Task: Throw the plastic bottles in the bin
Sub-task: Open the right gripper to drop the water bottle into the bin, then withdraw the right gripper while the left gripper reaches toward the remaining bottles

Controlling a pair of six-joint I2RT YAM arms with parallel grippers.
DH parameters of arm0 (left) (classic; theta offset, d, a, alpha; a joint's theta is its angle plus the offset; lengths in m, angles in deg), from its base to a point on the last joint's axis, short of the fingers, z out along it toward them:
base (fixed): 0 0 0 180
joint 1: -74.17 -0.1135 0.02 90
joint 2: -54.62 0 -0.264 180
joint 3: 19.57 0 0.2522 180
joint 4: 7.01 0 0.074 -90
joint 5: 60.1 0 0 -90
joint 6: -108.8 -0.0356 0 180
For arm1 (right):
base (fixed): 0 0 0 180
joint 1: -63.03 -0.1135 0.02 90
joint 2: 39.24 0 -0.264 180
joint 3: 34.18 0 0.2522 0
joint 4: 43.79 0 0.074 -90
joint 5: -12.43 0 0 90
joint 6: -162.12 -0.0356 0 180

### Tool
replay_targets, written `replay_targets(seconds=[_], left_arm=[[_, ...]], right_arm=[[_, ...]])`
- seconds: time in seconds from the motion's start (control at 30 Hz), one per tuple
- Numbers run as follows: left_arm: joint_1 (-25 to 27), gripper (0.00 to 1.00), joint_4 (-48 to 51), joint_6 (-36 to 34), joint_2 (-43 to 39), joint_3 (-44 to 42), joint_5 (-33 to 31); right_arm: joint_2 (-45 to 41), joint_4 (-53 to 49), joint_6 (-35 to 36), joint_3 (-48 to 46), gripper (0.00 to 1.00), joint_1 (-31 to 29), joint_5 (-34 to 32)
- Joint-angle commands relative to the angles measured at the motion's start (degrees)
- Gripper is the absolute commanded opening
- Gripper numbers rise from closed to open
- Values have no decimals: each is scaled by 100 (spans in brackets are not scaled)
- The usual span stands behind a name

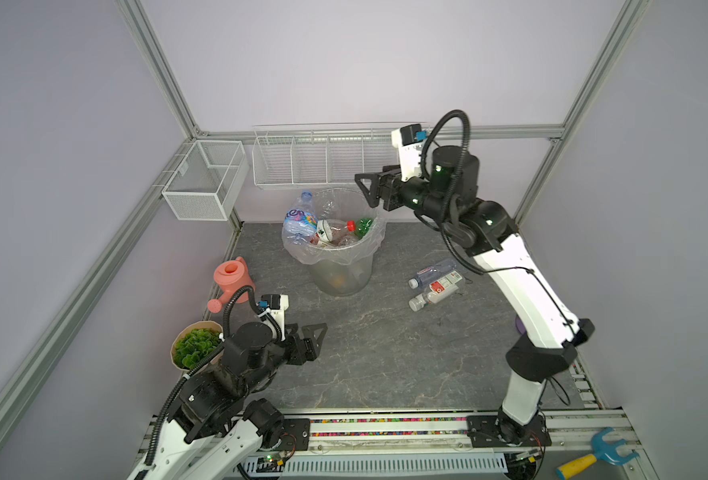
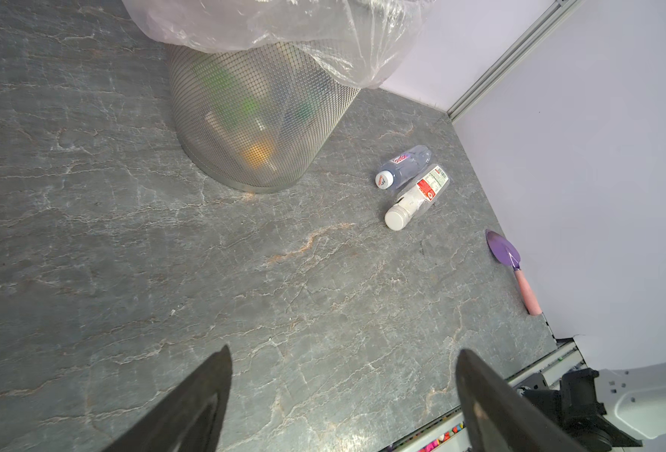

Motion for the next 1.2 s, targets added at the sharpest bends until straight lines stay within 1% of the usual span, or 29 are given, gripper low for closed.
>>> replay_targets(seconds=[0.0,0.13,0.3,0.37,0.47,0.57,0.7,0.73,0.77,0.83,0.87,0.9,0.93,1.03,1.1,1.17], left_arm=[[24,89,-38,-105,113,211,-38],[24,89,-102,-166,243,313,-44],[31,89,-215,-233,501,465,11],[33,89,-242,-280,609,531,-6],[33,89,-283,-430,750,841,-168],[33,89,-252,-727,1100,1593,-496],[14,91,204,-1064,2421,3280,-1061],[-70,91,350,-1128,2865,3836,-1203],[-278,92,485,-1183,3282,4342,-1131],[-1123,92,627,-1112,4138,5322,-429],[-1447,92,583,-1070,4473,5625,-161],[-1721,92,551,-1032,4814,5923,-47],[-1921,92,575,-1029,5148,6227,-68],[-2288,92,812,-1004,5932,6918,-70],[-2510,92,804,-927,6196,6963,49],[-2740,92,737,-792,6299,6770,291]], right_arm=[[-730,349,365,-753,88,-38,-366],[-1609,607,510,-1802,88,-32,-639],[-2443,688,626,-2870,88,-31,-916],[-2705,721,641,-3239,88,-28,-981],[-2887,485,610,-3516,88,-16,-915],[-3075,404,488,-3942,88,-20,-748],[-3358,472,278,-4516,88,-21,-653],[-3422,496,218,-4660,88,-21,-634],[-3482,518,159,-4758,88,-19,-629],[-3605,516,69,-5006,88,-26,-612],[-3657,498,34,-5082,88,-20,-620],[-3729,452,16,-5159,88,-15,-619],[-3798,395,-1,-5223,88,-23,-641],[-4080,181,29,-5382,88,-19,-779],[-4292,40,75,-5480,88,-19,-917],[-4518,-88,109,-5600,88,-20,-1057]])
